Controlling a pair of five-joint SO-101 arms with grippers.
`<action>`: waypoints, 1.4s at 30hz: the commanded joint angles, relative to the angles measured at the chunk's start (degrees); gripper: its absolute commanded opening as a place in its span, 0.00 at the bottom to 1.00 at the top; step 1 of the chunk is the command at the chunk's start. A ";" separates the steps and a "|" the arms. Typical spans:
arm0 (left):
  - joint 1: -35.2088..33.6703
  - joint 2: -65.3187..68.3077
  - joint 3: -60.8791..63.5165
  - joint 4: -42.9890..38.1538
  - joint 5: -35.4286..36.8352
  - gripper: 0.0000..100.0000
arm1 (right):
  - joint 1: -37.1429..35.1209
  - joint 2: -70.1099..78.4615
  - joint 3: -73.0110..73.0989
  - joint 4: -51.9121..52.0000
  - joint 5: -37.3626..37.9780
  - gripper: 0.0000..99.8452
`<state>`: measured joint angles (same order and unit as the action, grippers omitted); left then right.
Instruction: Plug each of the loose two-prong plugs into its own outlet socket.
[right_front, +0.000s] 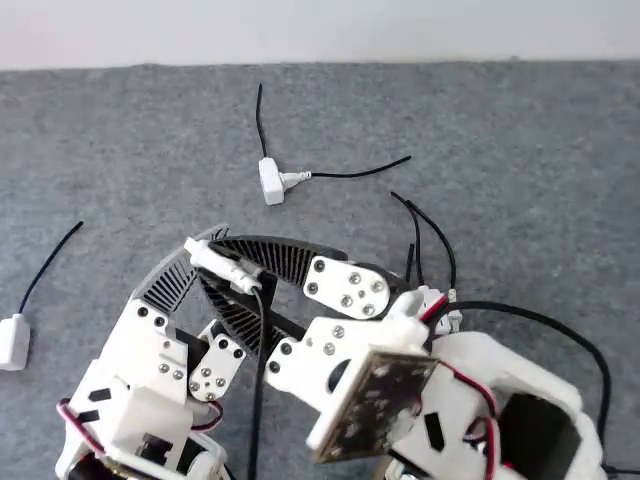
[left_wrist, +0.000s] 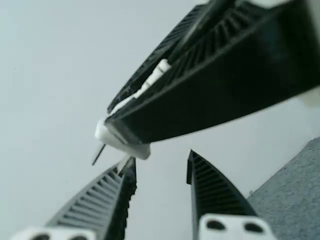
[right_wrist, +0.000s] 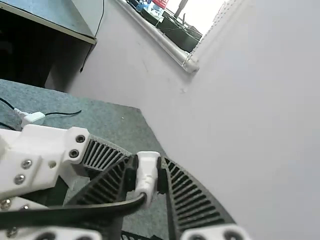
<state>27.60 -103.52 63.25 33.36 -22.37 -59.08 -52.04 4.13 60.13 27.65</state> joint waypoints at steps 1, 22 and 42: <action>-0.09 -0.97 -2.33 0.26 0.97 0.16 | 0.04 0.22 -1.67 0.92 -0.79 0.01; -18.73 -0.88 30.02 -12.40 0.97 0.16 | 12.70 -1.19 -1.58 1.10 -0.79 0.01; -24.79 -0.79 33.19 -8.62 2.90 0.16 | 32.92 2.51 -1.85 5.93 -1.41 0.01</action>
<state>3.34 -103.60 96.75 23.16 -20.00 -27.16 -46.77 4.31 67.78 26.86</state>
